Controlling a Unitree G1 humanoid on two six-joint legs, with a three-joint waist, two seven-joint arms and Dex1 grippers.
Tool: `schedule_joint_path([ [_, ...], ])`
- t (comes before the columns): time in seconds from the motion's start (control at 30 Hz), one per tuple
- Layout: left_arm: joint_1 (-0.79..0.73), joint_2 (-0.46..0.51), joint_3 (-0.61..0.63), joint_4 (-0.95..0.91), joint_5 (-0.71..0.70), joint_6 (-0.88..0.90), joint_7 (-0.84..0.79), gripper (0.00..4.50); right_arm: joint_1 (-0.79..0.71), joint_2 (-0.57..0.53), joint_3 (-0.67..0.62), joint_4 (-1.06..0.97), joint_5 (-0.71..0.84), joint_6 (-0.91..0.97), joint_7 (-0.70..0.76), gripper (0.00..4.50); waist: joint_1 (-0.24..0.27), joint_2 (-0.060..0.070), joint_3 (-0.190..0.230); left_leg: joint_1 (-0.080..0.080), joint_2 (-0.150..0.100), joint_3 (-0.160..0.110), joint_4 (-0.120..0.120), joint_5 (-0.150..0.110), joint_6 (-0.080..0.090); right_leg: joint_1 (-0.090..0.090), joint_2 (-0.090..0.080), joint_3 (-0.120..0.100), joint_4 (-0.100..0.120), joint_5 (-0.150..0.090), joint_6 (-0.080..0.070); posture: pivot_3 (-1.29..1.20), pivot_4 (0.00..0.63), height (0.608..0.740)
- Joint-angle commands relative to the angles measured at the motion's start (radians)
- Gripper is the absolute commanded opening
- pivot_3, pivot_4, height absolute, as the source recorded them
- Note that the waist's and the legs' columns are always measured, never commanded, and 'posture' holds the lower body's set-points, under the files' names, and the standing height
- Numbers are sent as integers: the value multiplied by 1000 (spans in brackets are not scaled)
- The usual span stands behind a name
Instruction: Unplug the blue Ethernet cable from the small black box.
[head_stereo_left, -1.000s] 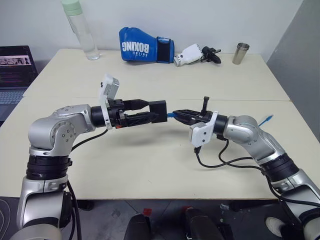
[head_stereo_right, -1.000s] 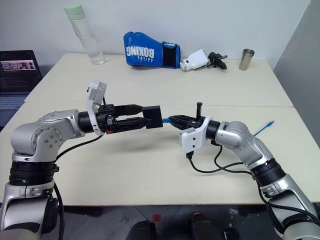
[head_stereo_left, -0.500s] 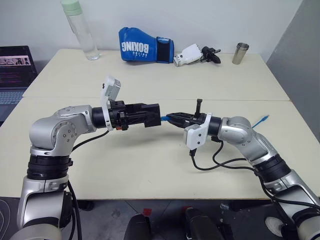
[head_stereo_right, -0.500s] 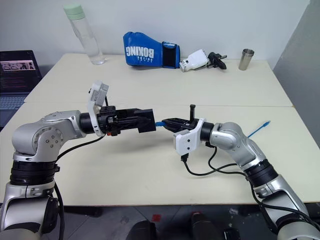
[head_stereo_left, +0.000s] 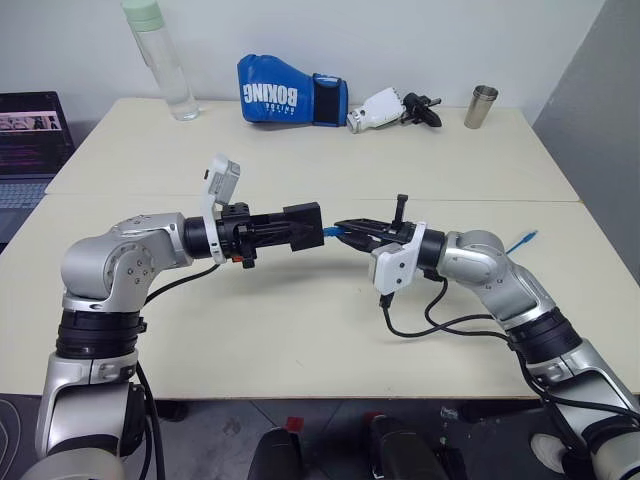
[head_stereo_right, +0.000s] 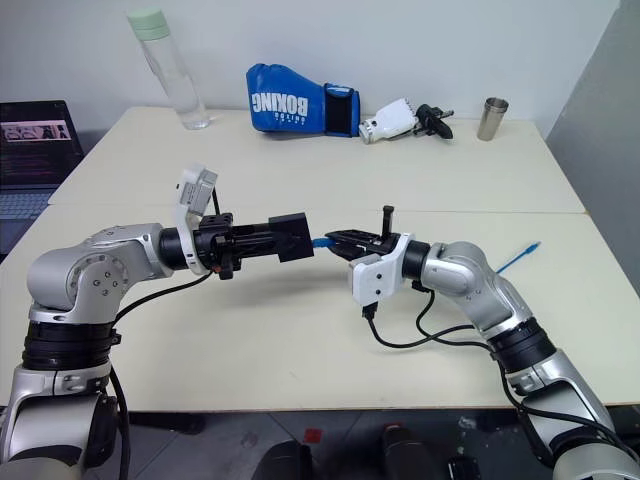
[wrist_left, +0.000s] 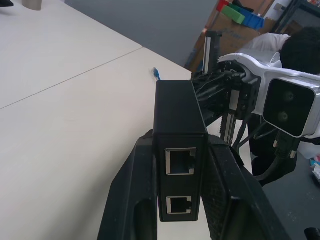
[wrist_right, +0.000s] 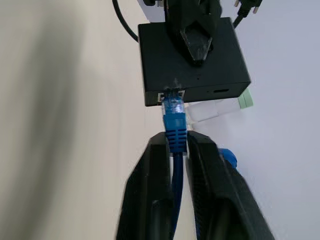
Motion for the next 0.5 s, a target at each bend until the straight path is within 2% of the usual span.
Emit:
schedule_joint_path([
  [0.03, -21, 2, 10, 10, 7, -11, 9, 776, -30, 2, -23, -67, 27, -27, 15, 1686, 0, 0, 0, 0, 0, 0, 0, 0, 0, 0, 0, 0, 0, 0, 0, 0, 150, 740],
  [0.1, -27, 3, 6, 14, 14, -21, 6, 776, -22, -15, -19, -85, 44, -32, 49, 2120, 0, 0, 0, 0, 0, 0, 0, 0, 0, 0, 0, 0, 0, 0, 0, 0, 150, 740],
  [0.23, -37, 33, -43, 17, 77, -96, -42, 776, 19, -70, -16, -185, 209, 58, 203, 2139, 2, 0, 0, 0, 0, 0, 0, 0, 0, 0, 0, 0, 0, 0, 0, 0, 150, 740],
  [0.37, -45, 61, -104, 14, 152, -190, -108, 776, 63, -125, -42, -342, 450, 388, 349, 2139, 8, 0, 0, 0, 0, 0, 0, 0, 0, 1, 0, -1, -1, 0, 0, 0, 150, 740],
  [0.5, -56, 70, -124, -4, 169, -230, -154, 776, 30, -124, -85, -434, 663, 791, 351, 2139, 13, 0, 0, 1, 0, 0, 1, 0, 0, 1, 0, 0, 0, 0, 0, 0, 150, 740],
])
